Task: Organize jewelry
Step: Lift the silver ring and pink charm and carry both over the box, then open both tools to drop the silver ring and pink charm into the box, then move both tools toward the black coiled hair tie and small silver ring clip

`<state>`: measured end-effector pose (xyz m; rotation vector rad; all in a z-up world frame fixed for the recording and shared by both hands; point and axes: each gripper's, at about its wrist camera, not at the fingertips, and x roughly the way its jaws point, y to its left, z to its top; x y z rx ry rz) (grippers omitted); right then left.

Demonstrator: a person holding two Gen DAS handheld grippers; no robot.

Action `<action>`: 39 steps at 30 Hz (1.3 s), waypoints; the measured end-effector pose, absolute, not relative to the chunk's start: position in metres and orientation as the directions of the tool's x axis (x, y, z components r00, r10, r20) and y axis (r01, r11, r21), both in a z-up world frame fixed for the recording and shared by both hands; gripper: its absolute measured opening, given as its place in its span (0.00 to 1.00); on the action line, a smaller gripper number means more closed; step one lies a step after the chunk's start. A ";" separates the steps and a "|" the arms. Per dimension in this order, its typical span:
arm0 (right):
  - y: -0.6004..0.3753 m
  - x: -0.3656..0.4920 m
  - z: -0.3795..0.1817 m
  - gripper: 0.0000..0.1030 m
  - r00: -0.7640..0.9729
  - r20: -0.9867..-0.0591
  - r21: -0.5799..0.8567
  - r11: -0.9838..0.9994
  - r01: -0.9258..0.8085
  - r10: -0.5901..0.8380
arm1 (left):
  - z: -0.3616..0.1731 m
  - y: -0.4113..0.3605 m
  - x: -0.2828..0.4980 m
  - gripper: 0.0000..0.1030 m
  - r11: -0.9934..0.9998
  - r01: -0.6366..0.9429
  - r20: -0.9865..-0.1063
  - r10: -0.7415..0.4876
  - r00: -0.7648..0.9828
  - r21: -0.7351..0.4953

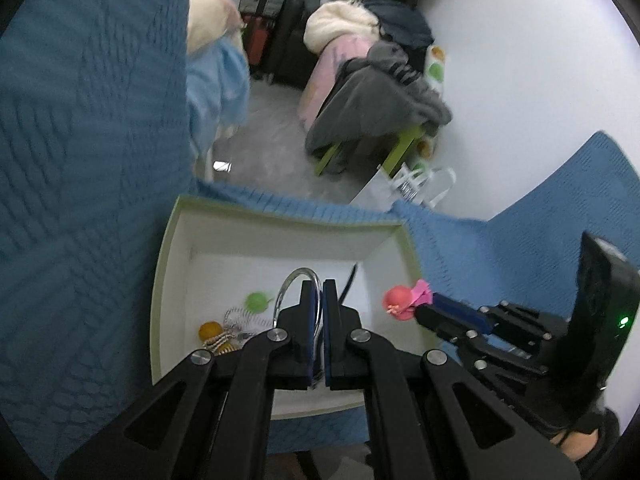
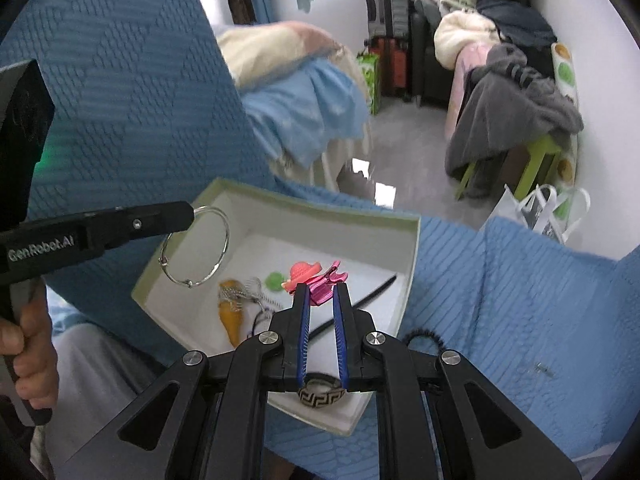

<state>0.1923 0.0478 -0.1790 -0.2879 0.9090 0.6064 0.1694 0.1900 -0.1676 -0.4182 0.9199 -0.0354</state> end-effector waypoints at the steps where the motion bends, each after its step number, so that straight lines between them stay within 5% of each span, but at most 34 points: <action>1: 0.048 0.192 -0.183 0.09 0.458 -0.812 0.015 0.798 -0.602 0.361 | -0.173 0.189 0.169 0.02 0.922 -0.151 -0.773 -0.200 0.602 -0.357; 11: 0.041 0.191 -0.207 0.11 0.398 -0.850 0.043 0.799 -0.600 0.345 | -0.198 0.185 0.167 0.03 0.909 -0.170 -0.805 -0.234 0.545 -0.380; 12: 0.040 0.192 -0.206 0.15 0.394 -0.849 0.052 0.798 -0.600 0.351 | -0.197 0.184 0.166 0.09 0.905 -0.169 -0.801 -0.243 0.547 -0.390; 13: 0.038 0.194 -0.203 0.24 0.394 -0.845 0.061 0.796 -0.602 0.362 | -0.195 0.184 0.166 0.30 0.904 -0.180 -0.804 -0.237 0.545 -0.388; 15: 0.035 0.193 -0.197 0.27 0.396 -0.831 0.079 0.788 -0.611 0.390 | -0.187 0.182 0.164 0.51 0.909 -0.196 -0.802 -0.203 0.562 -0.368; 29: -0.041 0.207 -0.153 0.27 0.551 -0.735 -0.010 0.806 -0.592 0.395 | -0.152 0.120 0.172 0.49 0.914 -0.121 -0.696 -0.204 0.689 -0.387; 39: -0.132 0.246 -0.180 0.26 0.559 -0.765 -0.024 0.854 -0.520 0.319 | -0.175 0.043 0.205 0.27 0.915 -0.044 -0.704 -0.278 0.653 -0.402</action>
